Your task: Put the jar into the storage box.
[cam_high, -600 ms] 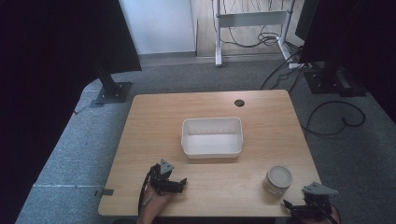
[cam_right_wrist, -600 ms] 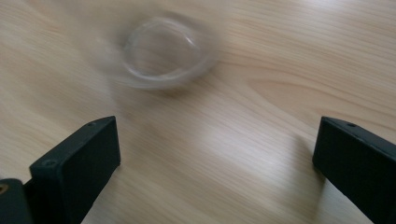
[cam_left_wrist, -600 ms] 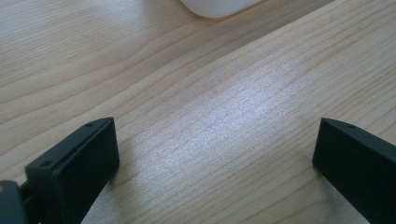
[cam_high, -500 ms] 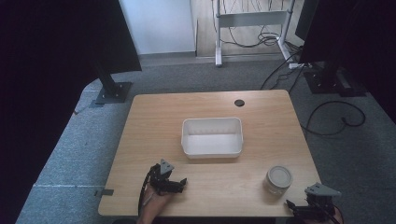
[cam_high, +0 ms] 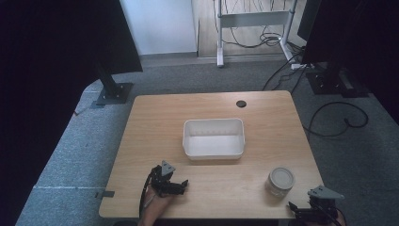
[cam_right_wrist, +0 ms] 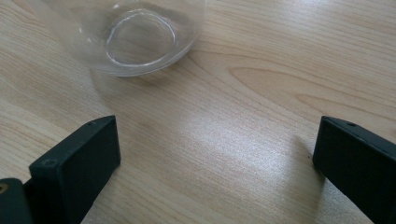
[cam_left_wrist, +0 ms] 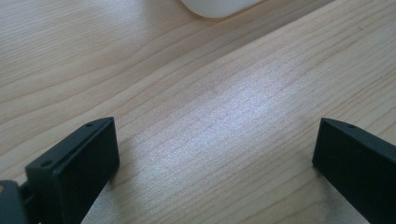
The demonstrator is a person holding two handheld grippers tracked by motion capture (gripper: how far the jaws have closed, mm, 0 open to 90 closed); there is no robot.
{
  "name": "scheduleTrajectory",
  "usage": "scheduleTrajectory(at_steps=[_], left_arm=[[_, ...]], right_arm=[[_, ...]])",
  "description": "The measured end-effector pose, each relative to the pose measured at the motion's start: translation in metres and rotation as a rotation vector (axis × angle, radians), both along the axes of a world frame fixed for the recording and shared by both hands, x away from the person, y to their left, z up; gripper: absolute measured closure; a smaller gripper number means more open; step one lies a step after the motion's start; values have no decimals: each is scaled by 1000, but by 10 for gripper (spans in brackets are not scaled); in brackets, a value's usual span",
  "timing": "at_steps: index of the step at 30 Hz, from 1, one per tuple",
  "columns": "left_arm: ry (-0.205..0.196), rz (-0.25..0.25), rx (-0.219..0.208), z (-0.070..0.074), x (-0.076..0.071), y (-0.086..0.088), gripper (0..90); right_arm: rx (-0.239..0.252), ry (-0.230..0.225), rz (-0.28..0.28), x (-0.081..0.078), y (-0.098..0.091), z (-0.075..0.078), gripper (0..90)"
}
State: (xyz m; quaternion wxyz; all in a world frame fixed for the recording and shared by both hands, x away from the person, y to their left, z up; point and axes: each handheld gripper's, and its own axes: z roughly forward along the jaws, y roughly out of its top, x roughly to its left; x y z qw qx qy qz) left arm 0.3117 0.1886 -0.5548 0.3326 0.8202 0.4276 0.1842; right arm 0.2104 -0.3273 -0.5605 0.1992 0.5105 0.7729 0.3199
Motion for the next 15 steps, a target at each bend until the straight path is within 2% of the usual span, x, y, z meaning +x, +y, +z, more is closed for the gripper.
scheduleTrajectory(at_steps=[11,15], left_arm=[[-1,2,-3,0,0,0,2],[-1,2,-3,0,0,0,2]], right_arm=[[-6,19,-2,0,0,2,5],[9,27,-2,0,0,2,1]])
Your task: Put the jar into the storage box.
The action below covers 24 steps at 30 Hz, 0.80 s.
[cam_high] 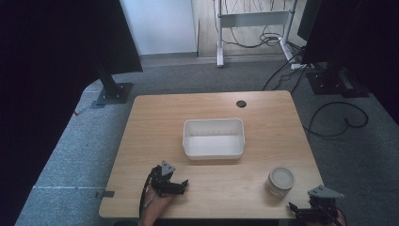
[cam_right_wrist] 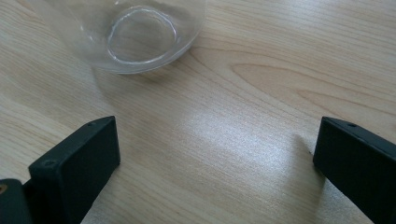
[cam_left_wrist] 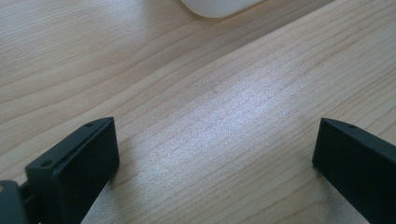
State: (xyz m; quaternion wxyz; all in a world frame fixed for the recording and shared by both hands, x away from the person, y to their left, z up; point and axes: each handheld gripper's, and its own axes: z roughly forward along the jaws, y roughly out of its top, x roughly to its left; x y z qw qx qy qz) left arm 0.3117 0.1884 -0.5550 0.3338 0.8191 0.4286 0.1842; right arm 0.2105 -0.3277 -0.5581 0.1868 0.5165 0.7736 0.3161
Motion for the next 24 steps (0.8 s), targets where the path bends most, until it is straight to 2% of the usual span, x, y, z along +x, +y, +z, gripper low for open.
scheduleTrajectory(at_steps=[4,24], left_arm=[[0,0,0,0,0,0,2],[1,-2,3,0,0,0,2]], right_arm=[[14,12,6,-1,-1,2,4],[2,-36,53,-1,10,18,23]])
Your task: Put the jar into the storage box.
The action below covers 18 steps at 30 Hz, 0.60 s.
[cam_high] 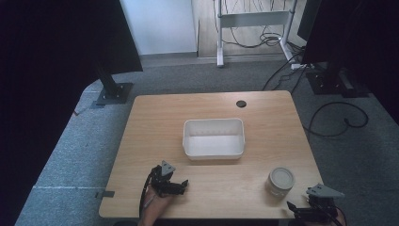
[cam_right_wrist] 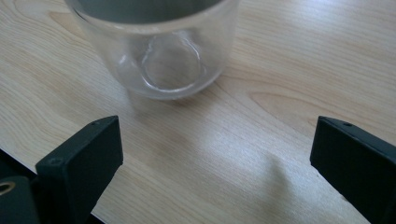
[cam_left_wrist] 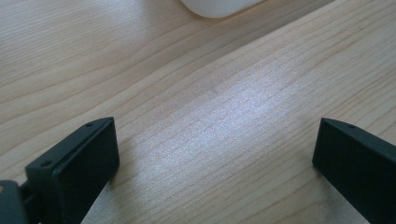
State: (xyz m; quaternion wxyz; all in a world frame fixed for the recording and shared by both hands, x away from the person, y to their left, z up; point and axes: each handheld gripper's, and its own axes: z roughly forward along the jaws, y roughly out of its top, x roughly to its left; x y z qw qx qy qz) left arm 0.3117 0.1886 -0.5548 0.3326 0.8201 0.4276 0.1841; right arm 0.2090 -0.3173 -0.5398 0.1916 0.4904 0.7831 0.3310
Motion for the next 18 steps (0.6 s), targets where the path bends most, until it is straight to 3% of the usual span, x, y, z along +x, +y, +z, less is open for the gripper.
scheduleTrajectory(at_steps=[18], left_arm=[[0,0,0,0,0,0,2]], right_arm=[[26,-22,16,7,11,2,8]])
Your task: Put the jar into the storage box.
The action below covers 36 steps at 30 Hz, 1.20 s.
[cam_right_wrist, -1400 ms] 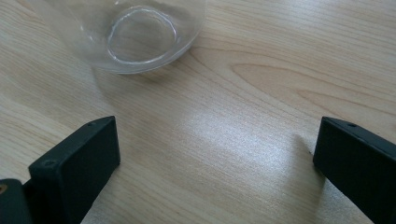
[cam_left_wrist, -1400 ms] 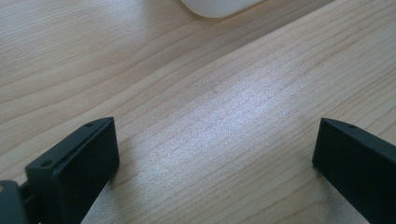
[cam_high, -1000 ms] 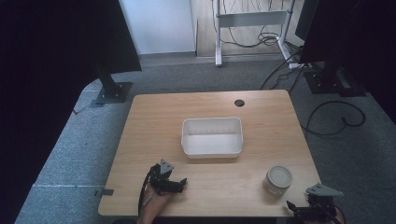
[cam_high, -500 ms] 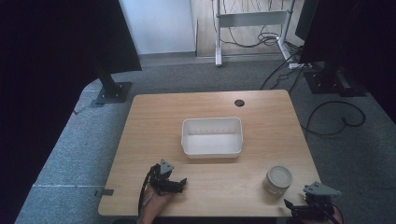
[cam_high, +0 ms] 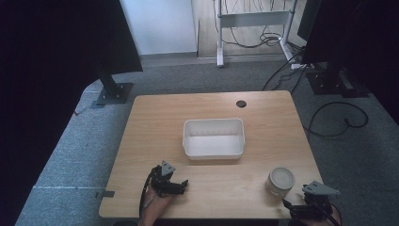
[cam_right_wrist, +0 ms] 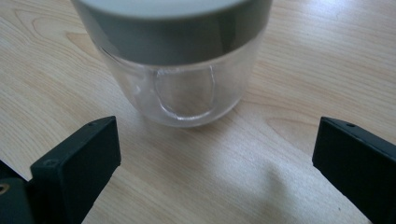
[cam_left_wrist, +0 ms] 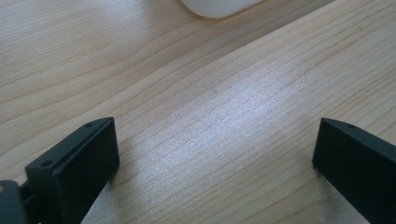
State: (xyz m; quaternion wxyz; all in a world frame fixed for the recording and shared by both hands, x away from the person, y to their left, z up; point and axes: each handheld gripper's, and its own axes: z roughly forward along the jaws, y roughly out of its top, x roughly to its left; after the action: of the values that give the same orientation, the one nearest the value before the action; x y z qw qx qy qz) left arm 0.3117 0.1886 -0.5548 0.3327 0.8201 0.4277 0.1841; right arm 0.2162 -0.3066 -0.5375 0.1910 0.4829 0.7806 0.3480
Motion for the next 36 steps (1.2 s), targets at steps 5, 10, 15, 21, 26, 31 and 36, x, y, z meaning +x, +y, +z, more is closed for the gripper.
scheduleTrajectory(at_steps=[5,10,15,21,26,31,36], left_arm=[[0,0,0,0,0,0,2],[0,0,0,0,0,0,2],[0,0,0,0,0,0,2],[0,0,0,0,0,0,2],[0,0,0,0,0,0,2],[0,0,0,0,0,0,2],[0,0,0,0,0,0,2]], right_arm=[[-4,-6,6,3,3,1,7],[-5,-15,13,6,7,3,5],[-6,-16,19,10,11,3,4],[-5,-16,25,17,15,1,4],[-1,-17,27,21,18,1,5],[5,-16,31,23,20,0,7],[13,-18,39,26,24,1,11]])
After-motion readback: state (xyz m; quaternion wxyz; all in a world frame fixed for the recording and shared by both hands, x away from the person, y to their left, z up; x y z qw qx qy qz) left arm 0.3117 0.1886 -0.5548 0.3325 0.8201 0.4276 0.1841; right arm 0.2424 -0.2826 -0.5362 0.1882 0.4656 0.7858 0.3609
